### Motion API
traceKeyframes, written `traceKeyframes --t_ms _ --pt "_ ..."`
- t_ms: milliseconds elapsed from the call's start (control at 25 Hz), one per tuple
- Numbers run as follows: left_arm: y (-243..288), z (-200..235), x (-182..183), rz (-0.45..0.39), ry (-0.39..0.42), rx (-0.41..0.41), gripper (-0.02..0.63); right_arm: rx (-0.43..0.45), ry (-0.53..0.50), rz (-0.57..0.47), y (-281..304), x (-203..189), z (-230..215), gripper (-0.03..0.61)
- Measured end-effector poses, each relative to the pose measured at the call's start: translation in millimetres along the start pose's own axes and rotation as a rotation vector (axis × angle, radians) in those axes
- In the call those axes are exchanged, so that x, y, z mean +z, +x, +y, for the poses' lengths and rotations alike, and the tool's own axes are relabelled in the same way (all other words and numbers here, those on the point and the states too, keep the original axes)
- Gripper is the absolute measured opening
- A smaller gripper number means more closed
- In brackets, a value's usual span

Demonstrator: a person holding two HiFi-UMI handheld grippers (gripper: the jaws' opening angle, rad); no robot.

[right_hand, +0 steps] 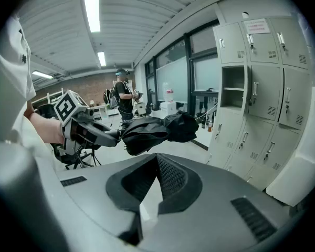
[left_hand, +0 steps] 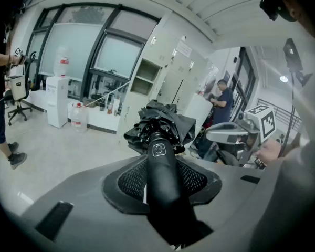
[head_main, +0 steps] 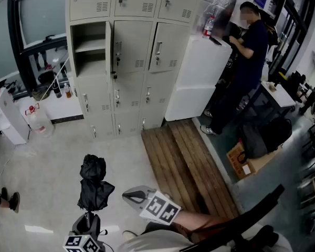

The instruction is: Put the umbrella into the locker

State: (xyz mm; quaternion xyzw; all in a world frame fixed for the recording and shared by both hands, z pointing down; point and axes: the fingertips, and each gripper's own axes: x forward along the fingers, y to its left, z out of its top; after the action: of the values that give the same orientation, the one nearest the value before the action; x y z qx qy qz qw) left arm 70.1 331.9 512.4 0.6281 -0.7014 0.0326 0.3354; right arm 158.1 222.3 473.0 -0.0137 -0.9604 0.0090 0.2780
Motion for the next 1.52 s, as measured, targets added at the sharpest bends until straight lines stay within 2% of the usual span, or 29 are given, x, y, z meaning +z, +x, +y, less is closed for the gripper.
traceKeyframes --t_ms 400,600,840,1080,1320,1360,1440,1520 --pt "16 29 7 -0.001 0.007 0.000 0.163 -0.033 0.013 0.048 24 14 4 0.015" --pt "47 27 26 -0.015 0.017 -0.019 0.163 -0.080 0.054 0.063 21 15 -17 0.018" --pt "77 48 53 0.008 0.003 -0.005 0.163 -0.047 0.081 0.043 49 33 -31 0.020" --pt "136 80 114 -0.017 0.019 0.041 0.163 -0.015 0.056 0.025 85 52 -81 0.020" --pt "195 103 216 -0.045 0.039 0.084 0.163 -0.003 0.025 0.009 115 96 -158 0.021" --pt "207 106 233 -0.050 0.044 0.087 0.163 -0.011 0.029 0.003 118 103 -174 0.029" --pt "232 111 265 -0.059 0.045 0.092 0.163 -0.018 0.041 -0.008 123 113 -201 0.120" --pt "256 116 292 -0.070 0.040 0.095 0.163 -0.017 0.045 -0.012 128 119 -223 0.130"
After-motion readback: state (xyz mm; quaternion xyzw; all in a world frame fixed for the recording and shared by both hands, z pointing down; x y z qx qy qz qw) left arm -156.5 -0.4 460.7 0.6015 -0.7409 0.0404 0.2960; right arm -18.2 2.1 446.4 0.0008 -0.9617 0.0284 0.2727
